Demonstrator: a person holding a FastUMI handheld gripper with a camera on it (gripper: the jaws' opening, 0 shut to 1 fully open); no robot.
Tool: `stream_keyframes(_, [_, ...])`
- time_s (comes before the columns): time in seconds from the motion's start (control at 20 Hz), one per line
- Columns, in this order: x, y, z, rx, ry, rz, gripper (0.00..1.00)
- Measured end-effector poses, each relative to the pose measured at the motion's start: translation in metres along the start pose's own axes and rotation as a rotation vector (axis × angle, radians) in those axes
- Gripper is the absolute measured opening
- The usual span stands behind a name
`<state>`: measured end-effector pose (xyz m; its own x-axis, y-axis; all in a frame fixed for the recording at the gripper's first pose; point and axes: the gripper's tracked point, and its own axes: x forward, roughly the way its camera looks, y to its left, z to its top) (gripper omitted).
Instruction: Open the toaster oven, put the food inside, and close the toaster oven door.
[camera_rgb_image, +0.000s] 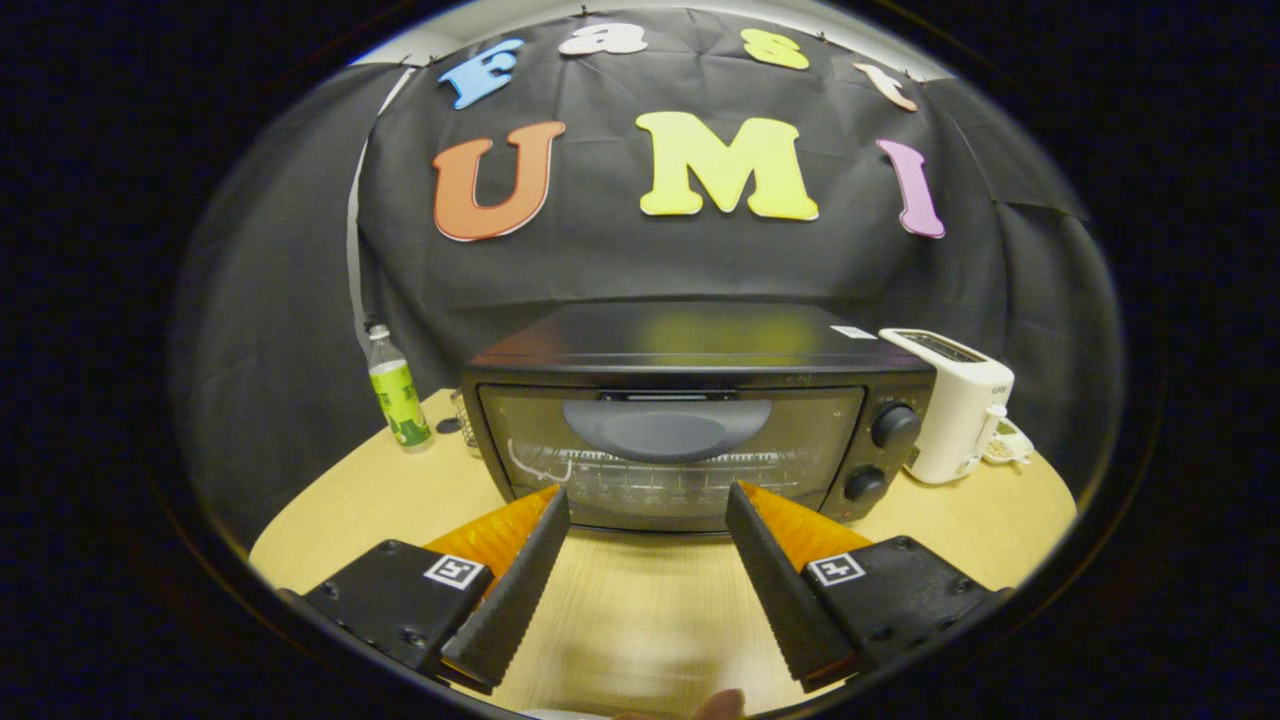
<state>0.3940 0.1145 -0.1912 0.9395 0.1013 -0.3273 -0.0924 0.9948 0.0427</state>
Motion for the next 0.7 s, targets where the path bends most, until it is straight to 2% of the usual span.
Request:
stream_keyframes(0.25, [-0.019, 0.015, 0.034, -0.022, -0.084, 0.013, 1.00])
stream_keyframes(0.7, [-0.115, 0.020, 0.078, 0.012, -0.208, 0.033, 1.00])
